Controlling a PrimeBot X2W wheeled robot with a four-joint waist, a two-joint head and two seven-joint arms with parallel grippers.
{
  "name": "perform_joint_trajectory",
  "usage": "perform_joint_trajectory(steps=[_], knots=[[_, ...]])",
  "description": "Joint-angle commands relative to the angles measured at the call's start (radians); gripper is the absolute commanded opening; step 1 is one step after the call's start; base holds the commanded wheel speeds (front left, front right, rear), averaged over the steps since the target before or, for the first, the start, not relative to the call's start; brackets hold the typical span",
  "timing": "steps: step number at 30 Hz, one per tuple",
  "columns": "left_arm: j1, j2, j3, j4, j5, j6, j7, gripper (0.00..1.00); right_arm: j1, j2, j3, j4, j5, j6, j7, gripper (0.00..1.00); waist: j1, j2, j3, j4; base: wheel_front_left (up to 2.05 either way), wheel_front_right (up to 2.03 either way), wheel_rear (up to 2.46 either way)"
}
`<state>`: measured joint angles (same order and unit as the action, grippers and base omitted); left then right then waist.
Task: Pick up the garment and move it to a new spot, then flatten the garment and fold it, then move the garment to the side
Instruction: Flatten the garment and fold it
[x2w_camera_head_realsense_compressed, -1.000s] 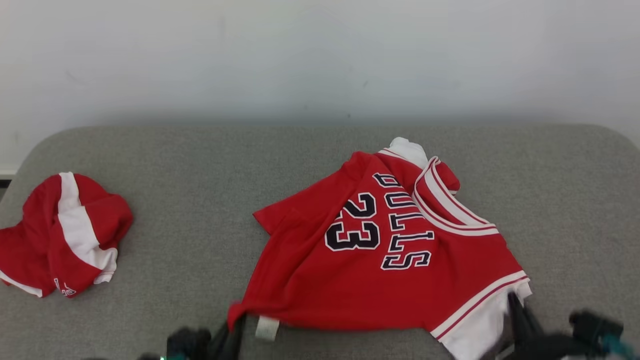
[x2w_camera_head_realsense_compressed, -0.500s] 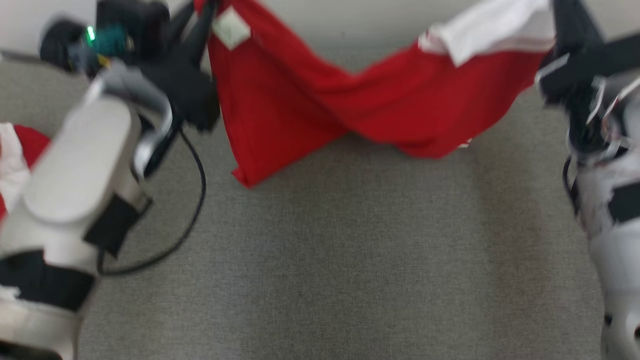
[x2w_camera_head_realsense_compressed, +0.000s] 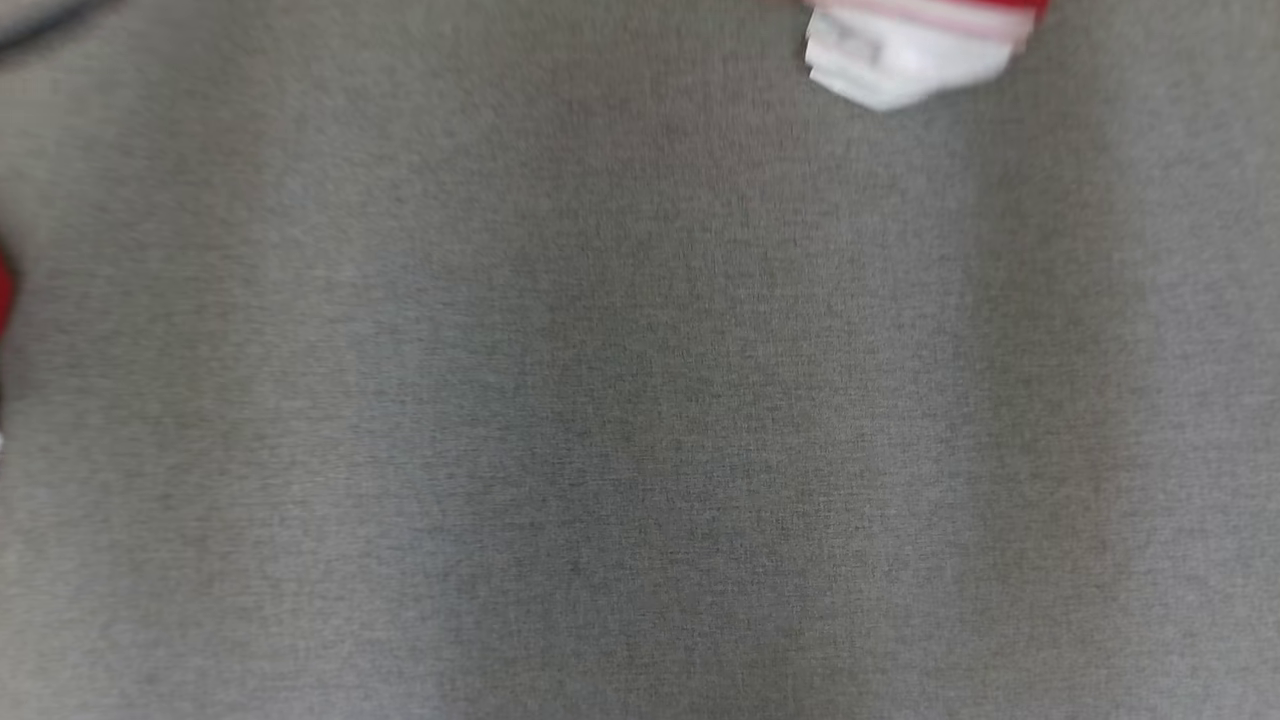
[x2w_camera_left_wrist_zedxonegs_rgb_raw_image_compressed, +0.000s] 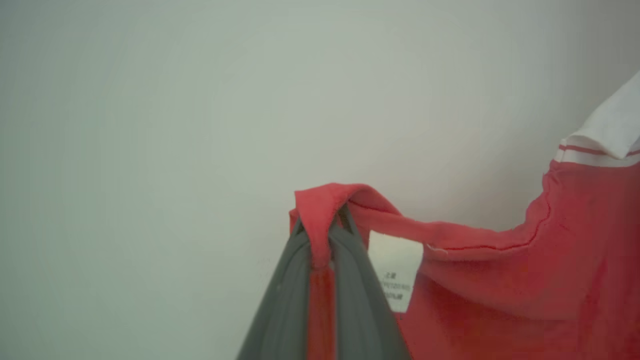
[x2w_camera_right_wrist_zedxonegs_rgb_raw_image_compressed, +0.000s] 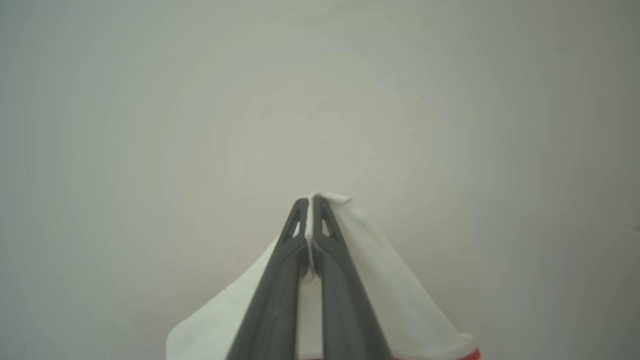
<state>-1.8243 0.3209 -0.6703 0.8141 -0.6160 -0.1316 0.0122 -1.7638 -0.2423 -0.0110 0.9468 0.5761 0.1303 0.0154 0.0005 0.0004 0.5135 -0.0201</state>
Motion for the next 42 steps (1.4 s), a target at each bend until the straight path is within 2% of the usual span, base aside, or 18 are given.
perform_joint_trajectory(steps=[1, 6, 14, 21, 26, 30, 35, 38, 39, 42], knots=[[-0.071, -0.002, -0.003, 0.037, -0.008, 0.003, -0.008, 0.00, -0.064, 0.005, 0.002, 0.036, -0.032, 0.001, -0.023, 0.00, -0.0005, -0.0004, 0.073, -0.029, 0.00, 0.00, 0.00], [-0.237, -0.025, -0.021, 0.129, -0.026, 0.002, -0.028, 0.00, -0.221, 0.014, -0.009, 0.134, -0.096, 0.001, -0.070, 0.00, -0.0005, -0.0004, 0.095, -0.040, 0.00, 0.00, 0.00], [-0.361, -0.060, -0.058, 0.224, -0.053, 0.003, -0.075, 0.00, -0.384, 0.024, 0.005, 0.244, -0.174, 0.001, -0.132, 0.00, -0.0005, -0.0004, 0.097, -0.031, 0.00, 0.00, 0.00], [-0.379, -0.064, -0.098, 0.266, -0.073, 0.003, -0.110, 0.00, -0.401, 0.023, 0.027, 0.291, -0.198, 0.001, -0.159, 0.00, -0.0005, -0.0004, 0.094, -0.030, 0.00, 0.00, 0.00], [-0.330, -0.057, -0.133, 0.280, -0.102, 0.003, -0.141, 0.00, -0.368, 0.020, 0.042, 0.307, -0.188, 0.001, -0.175, 0.00, -0.0005, -0.0004, 0.085, -0.033, 0.00, 0.00, 0.00], [-0.255, -0.051, -0.141, 0.265, -0.158, 0.003, -0.189, 0.00, -0.294, 0.041, 0.068, 0.293, -0.149, 0.001, -0.184, 0.00, -0.0005, -0.0004, 0.051, -0.037, 0.00, 0.00, 0.00], [-0.067, -0.043, -0.163, 0.211, -0.215, 0.002, -0.247, 0.00, -0.086, 0.044, 0.115, 0.200, -0.025, 0.001, -0.184, 0.00, -0.0005, -0.0004, -0.031, -0.038, 0.00, 0.00, 0.00], [0.078, -0.009, -0.161, 0.164, -0.246, 0.003, -0.270, 0.00, 0.081, 0.035, 0.166, 0.086, 0.077, 0.001, -0.169, 0.00, -0.0005, -0.0004, -0.089, -0.045, 0.00, 0.00, 0.00], [0.192, 0.005, -0.143, 0.120, -0.280, 0.002, -0.276, 0.00, 0.216, 0.006, 0.193, -0.007, 0.158, 0.001, -0.159, 0.00, -0.0005, -0.0004, -0.130, -0.044, 0.00, 0.00, 0.00], [0.352, 0.056, -0.097, 0.036, -0.298, 0.015, -0.279, 0.00, 0.422, -0.047, 0.238, -0.154, 0.254, 0.001, -0.143, 0.00, -0.0005, -0.0004, -0.188, -0.055, 0.00, 0.00, 0.00]])
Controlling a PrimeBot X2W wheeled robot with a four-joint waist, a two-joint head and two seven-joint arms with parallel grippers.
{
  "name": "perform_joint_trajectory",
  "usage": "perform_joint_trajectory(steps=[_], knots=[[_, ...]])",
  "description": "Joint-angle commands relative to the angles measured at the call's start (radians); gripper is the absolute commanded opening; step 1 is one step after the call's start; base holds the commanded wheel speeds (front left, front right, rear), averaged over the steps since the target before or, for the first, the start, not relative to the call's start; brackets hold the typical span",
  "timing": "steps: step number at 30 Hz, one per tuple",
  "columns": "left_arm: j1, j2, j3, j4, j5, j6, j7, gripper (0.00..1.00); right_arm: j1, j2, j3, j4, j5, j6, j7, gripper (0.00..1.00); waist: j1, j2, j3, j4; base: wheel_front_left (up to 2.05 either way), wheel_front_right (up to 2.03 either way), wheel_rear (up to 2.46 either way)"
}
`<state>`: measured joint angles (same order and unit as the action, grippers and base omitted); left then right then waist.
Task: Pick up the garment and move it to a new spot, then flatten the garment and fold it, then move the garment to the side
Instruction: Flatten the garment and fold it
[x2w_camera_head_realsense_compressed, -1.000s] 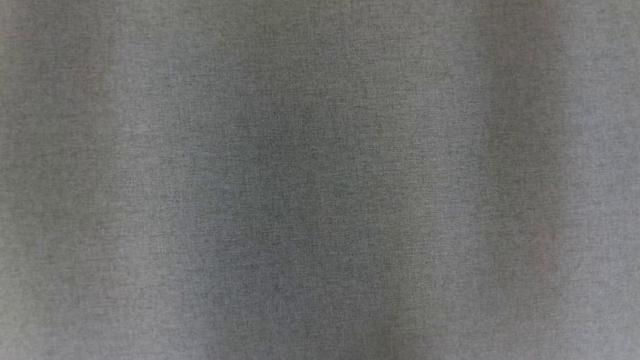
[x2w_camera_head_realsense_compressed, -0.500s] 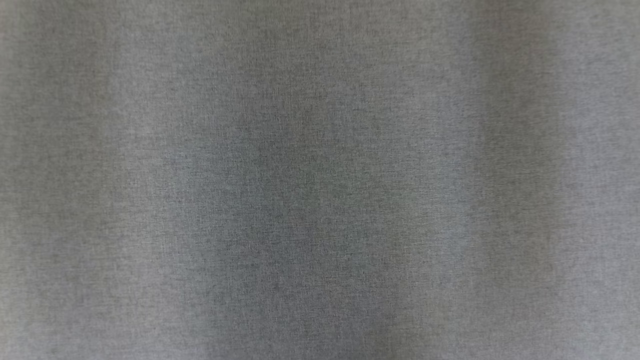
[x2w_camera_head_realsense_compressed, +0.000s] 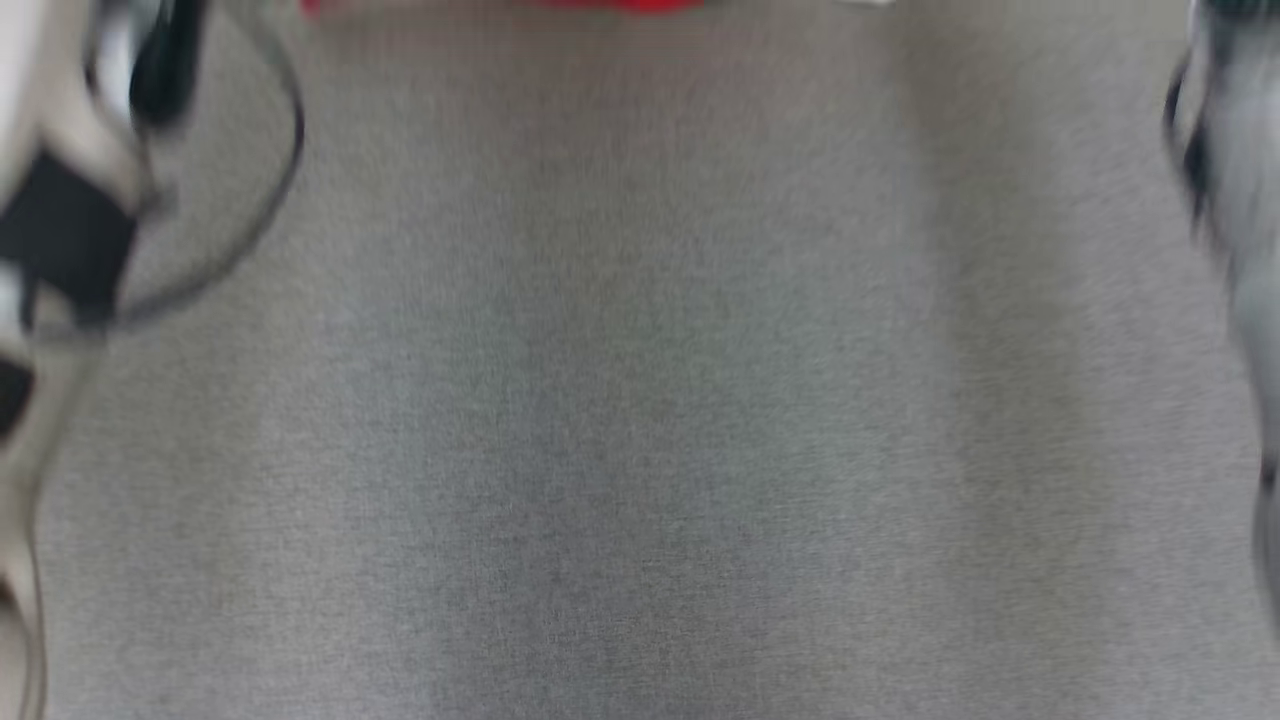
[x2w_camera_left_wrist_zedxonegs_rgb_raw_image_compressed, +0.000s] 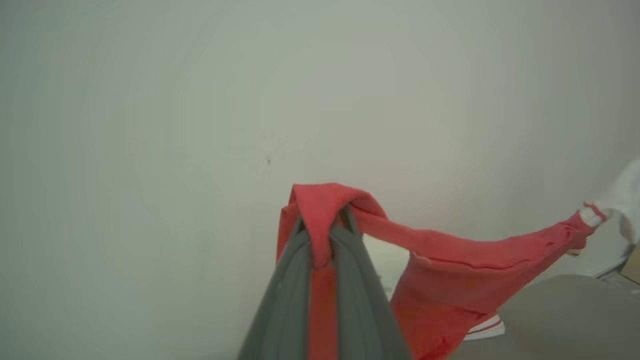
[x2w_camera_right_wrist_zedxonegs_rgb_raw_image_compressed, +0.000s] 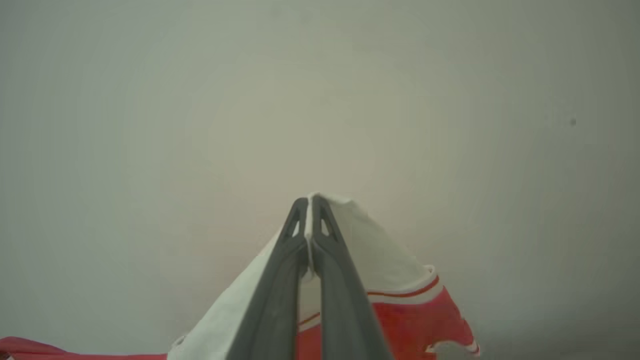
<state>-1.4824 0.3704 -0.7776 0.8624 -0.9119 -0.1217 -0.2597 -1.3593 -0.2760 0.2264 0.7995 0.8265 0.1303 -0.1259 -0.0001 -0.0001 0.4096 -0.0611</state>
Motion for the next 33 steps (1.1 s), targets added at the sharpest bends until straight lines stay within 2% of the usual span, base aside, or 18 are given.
perform_joint_trajectory(steps=[1, 4, 8, 12, 17, 20, 23, 27, 33], knots=[[0.067, 0.024, 0.035, -0.052, -0.007, 0.016, -0.007, 0.00, 0.084, -0.034, 0.007, -0.050, 0.034, 0.001, 0.004, 0.00, 0.0001, 0.0001, -0.100, -0.017, 0.00, 0.00, 0.00], [0.277, 0.070, 0.103, -0.189, -0.012, 0.057, -0.005, 0.00, 0.294, -0.090, 0.018, -0.172, 0.104, 0.001, 0.017, 0.00, 0.0001, 0.0001, -0.142, -0.023, 0.00, 0.00, 0.00], [0.561, 0.098, 0.164, -0.394, 0.000, 0.129, -0.006, 0.00, 0.556, -0.145, -0.002, -0.319, 0.163, 0.001, 0.015, 0.00, 0.0001, 0.0001, -0.177, -0.026, 0.00, 0.00, 0.00], [0.817, 0.103, 0.209, -0.577, 0.023, 0.201, -0.006, 0.00, 0.792, -0.136, -0.038, -0.428, 0.207, 0.001, 0.030, 0.00, 0.0001, 0.0001, -0.204, -0.030, 0.00, 0.00, 0.00], [1.069, 0.103, 0.213, -0.708, 0.070, 0.259, -0.006, 0.00, 1.041, -0.112, -0.068, -0.530, 0.191, 0.001, 0.055, 0.00, 0.0001, 0.0001, -0.231, -0.025, 0.00, 0.00, 0.00], [1.140, 0.108, 0.228, -0.726, 0.094, 0.280, -0.006, 0.00, 1.119, -0.111, -0.076, -0.554, 0.156, 0.001, 0.053, 0.00, 0.0001, 0.0001, -0.239, -0.022, 0.00, 0.00, 0.00], [1.234, 0.094, 0.233, -0.726, 0.115, 0.279, -0.006, 0.00, 1.233, -0.099, -0.084, -0.569, 0.112, 0.001, 0.067, 0.00, 0.0001, 0.0001, -0.257, -0.009, 0.00, 0.00, 0.00], [1.340, 0.077, 0.253, -0.703, 0.155, 0.294, -0.006, 0.00, 1.370, -0.064, -0.105, -0.577, 0.081, 0.001, 0.095, 0.00, 0.0001, 0.0001, -0.289, 0.006, 0.00, 0.00, 0.00], [1.479, 0.017, 0.293, -0.681, 0.135, 0.269, -0.006, 0.00, 1.547, -0.005, -0.146, -0.605, 0.036, 0.001, 0.149, 0.00, 0.0001, 0.0001, -0.329, 0.032, 0.00, 0.00, 0.00]])
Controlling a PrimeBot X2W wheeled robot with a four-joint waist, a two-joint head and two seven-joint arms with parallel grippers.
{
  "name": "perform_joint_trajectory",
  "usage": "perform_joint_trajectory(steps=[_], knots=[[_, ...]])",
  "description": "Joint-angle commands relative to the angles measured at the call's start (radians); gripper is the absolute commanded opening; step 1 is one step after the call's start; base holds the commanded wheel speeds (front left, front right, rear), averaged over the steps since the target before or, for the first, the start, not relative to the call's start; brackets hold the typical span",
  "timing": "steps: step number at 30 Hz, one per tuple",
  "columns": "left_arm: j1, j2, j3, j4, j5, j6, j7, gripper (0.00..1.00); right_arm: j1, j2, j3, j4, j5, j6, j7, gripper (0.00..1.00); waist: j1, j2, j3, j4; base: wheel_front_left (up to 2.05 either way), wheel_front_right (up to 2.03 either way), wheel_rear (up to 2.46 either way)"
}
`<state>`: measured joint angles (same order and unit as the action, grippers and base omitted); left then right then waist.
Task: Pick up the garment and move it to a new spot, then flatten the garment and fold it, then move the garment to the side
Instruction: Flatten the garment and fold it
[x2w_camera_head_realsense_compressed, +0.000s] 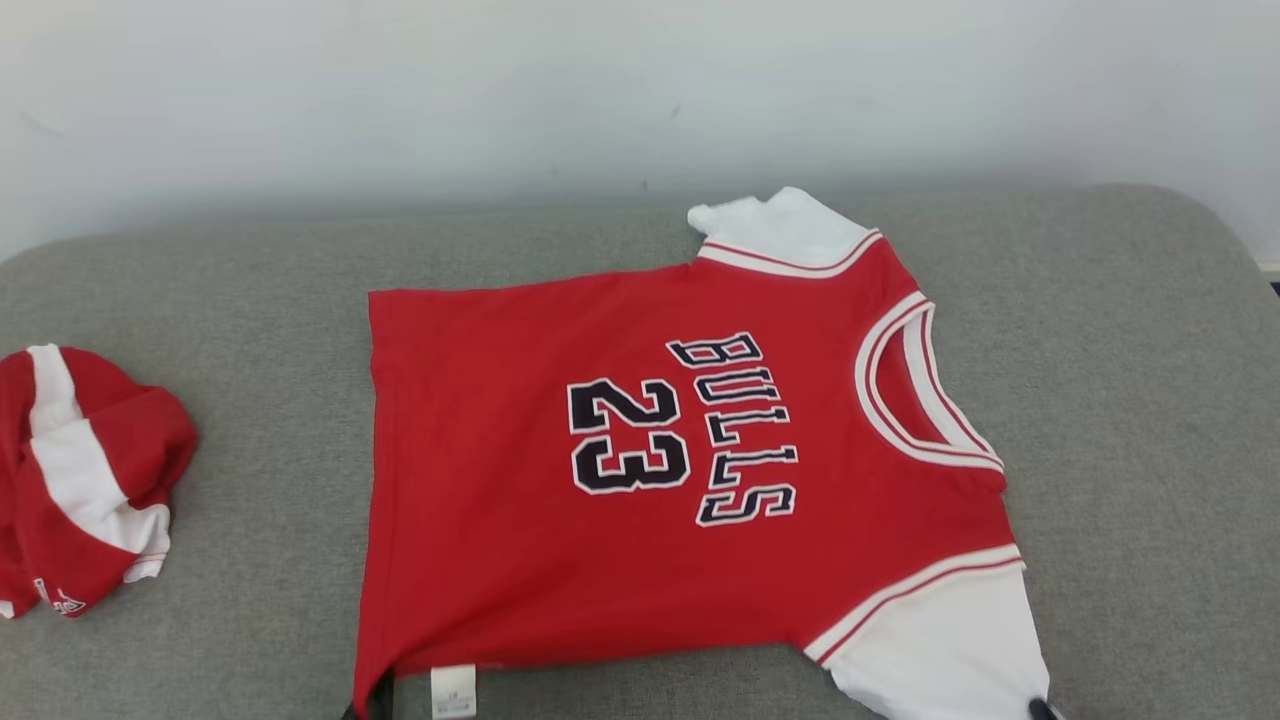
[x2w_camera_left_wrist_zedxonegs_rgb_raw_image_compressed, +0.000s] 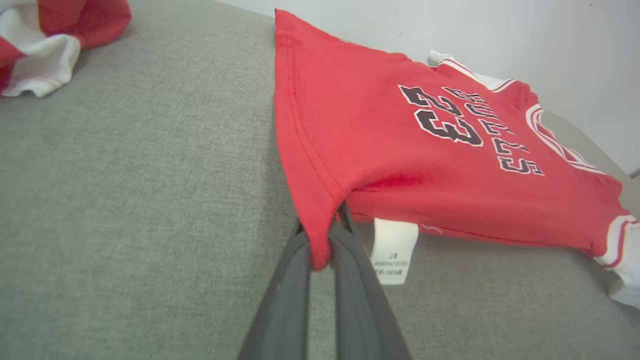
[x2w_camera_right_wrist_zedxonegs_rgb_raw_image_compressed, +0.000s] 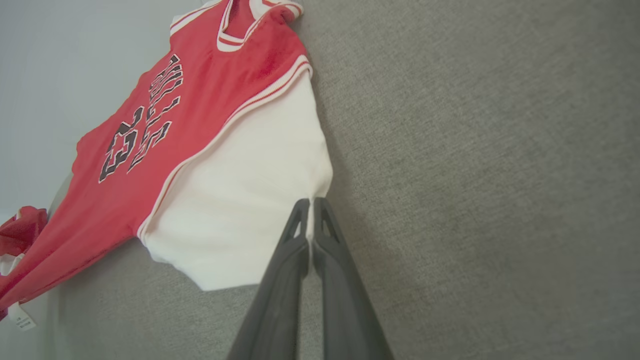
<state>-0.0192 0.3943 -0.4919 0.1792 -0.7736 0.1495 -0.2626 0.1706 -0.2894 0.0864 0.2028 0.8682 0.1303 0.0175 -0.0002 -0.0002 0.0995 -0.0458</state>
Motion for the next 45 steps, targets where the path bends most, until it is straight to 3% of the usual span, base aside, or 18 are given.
perform_joint_trajectory(steps=[1, 11, 18, 24, 30, 37, 45], knots=[[0.034, -0.009, 0.016, 0.012, 0.003, -0.007, -0.003, 0.00, 0.041, 0.021, -0.017, -0.016, -0.010, 0.001, 0.015, 0.00, 0.0002, 0.0002, -0.023, 0.020, 0.00, 0.00, 0.00], [0.115, -0.019, 0.047, 0.078, 0.048, -0.042, -0.003, 0.00, 0.191, 0.111, -0.084, -0.110, -0.077, 0.001, 0.124, 0.00, 0.0002, 0.0002, -0.040, 0.030, 0.00, 0.00, 0.00], [0.058, -0.036, 0.067, 0.067, 0.078, -0.062, -0.003, 0.00, 0.107, 0.142, -0.128, -0.175, -0.093, 0.001, 0.168, 0.00, 0.0002, 0.0002, -0.035, 0.022, 0.00, 0.00, 0.00], [-0.040, -0.019, 0.056, 0.075, 0.100, -0.083, 0.025, 0.00, -0.048, 0.113, -0.137, -0.193, -0.121, 0.001, 0.216, 0.00, 0.0002, 0.0002, -0.023, 0.023, 0.00, 0.00, 0.00], [-0.144, -0.017, 0.040, 0.127, 0.111, -0.110, 0.063, 0.00, -0.202, 0.094, -0.128, -0.127, -0.143, 0.001, 0.253, 0.00, 0.0002, 0.0002, -0.012, 0.029, 0.00, 0.00, 0.00], [-0.268, -0.032, 0.017, 0.257, 0.111, -0.161, 0.100, 0.00, -0.418, 0.095, -0.107, 0.085, -0.178, 0.001, 0.285, 0.00, 0.0002, 0.0002, 0.010, 0.031, 0.00, 0.00, 0.00], [-0.390, -0.067, -0.013, 0.431, 0.121, -0.218, 0.089, 0.00, -0.612, 0.099, -0.052, 0.362, -0.225, 0.001, 0.164, 0.00, 0.0002, 0.0002, 0.022, 0.041, 0.00, 0.00, 0.00]])
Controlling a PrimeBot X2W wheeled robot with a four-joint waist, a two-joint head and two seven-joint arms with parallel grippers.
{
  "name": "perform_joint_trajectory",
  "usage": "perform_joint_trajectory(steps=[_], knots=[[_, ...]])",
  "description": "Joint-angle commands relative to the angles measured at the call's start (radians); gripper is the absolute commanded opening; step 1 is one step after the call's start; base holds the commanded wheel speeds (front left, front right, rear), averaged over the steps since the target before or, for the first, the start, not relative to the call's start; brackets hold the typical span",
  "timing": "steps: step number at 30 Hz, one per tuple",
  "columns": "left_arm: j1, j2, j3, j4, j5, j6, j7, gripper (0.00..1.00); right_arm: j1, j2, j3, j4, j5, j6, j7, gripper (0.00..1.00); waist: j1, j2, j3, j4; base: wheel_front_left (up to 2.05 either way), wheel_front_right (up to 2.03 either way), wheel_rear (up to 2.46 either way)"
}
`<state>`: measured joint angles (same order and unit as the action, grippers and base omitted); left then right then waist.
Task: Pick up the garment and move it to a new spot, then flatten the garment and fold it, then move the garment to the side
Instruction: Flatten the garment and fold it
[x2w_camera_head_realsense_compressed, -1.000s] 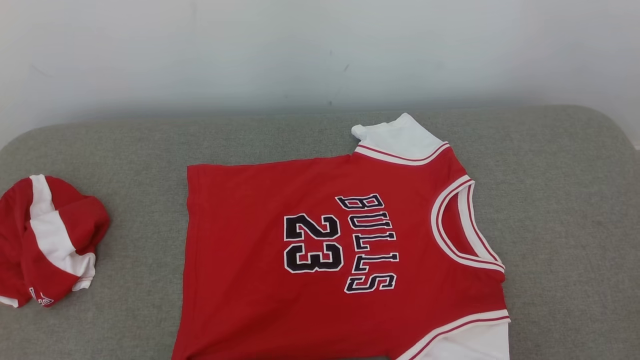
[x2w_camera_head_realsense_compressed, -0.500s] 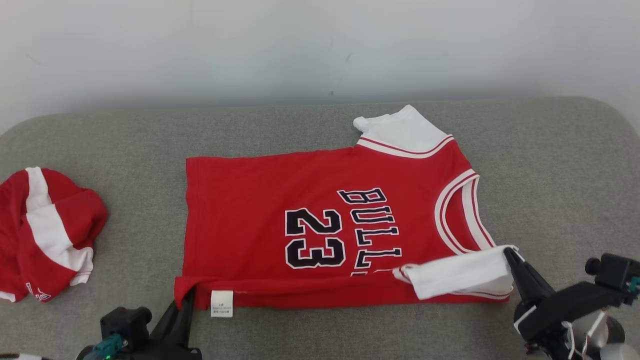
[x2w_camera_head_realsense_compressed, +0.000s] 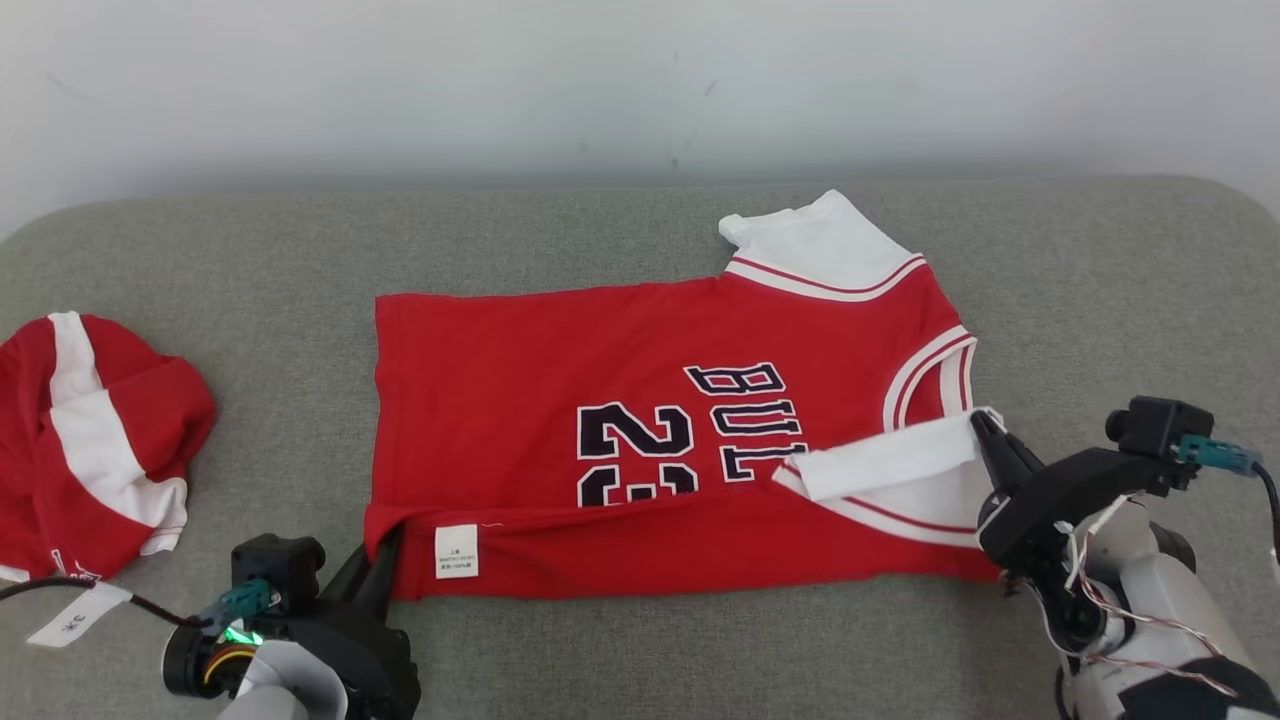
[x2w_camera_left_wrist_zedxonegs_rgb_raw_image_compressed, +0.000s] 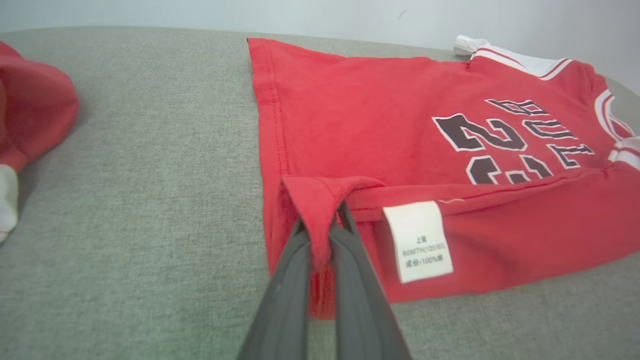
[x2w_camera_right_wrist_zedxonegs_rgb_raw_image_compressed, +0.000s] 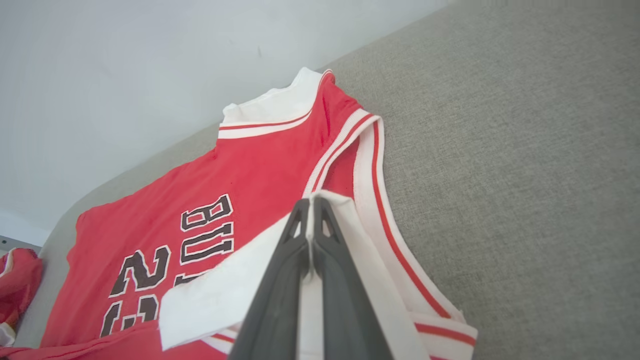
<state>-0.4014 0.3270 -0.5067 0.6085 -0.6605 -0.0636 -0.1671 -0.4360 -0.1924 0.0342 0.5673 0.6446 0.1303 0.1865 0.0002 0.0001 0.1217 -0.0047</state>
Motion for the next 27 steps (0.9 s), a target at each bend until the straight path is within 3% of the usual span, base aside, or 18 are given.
perform_joint_trajectory(steps=[1, 2, 3, 13, 20, 27], knots=[[-0.019, -0.003, 0.001, 0.017, 0.012, -0.004, -0.014, 0.19, -0.020, 0.006, 0.006, 0.020, 0.002, 0.001, -0.030, 0.00, -0.0002, -0.0001, -0.001, 0.001, 0.00, 0.00, 0.00], [-0.027, -0.007, -0.003, 0.031, 0.016, -0.004, -0.019, 0.71, -0.030, 0.005, 0.018, 0.039, -0.002, 0.001, -0.054, 0.33, -0.0002, -0.0001, -0.002, 0.003, 0.00, 0.00, 0.00], [-0.033, -0.011, -0.006, 0.045, 0.017, -0.007, -0.024, 1.00, -0.035, 0.003, 0.034, 0.053, -0.004, 0.001, -0.077, 1.00, -0.0002, -0.0001, -0.003, 0.004, 0.00, 0.00, 0.00], [0.004, -0.038, 0.011, 0.091, 0.025, -0.020, -0.091, 1.00, 0.018, -0.068, 0.172, 0.086, 0.035, 0.001, -0.286, 1.00, -0.0002, -0.0001, -0.033, 0.006, 0.00, 0.00, 0.00], [0.051, -0.053, 0.022, 0.098, 0.023, -0.018, -0.097, 1.00, 0.093, -0.134, 0.253, 0.070, 0.020, 0.001, -0.359, 1.00, -0.0002, -0.0001, -0.031, -0.004, 0.00, 0.00, 0.00], [0.025, -0.053, 0.034, 0.122, 0.058, 0.003, -0.098, 1.00, 0.109, -0.147, 0.291, 0.093, -0.002, 0.001, -0.385, 1.00, -0.0002, -0.0001, 0.000, -0.024, 0.00, 0.00, 0.00]])
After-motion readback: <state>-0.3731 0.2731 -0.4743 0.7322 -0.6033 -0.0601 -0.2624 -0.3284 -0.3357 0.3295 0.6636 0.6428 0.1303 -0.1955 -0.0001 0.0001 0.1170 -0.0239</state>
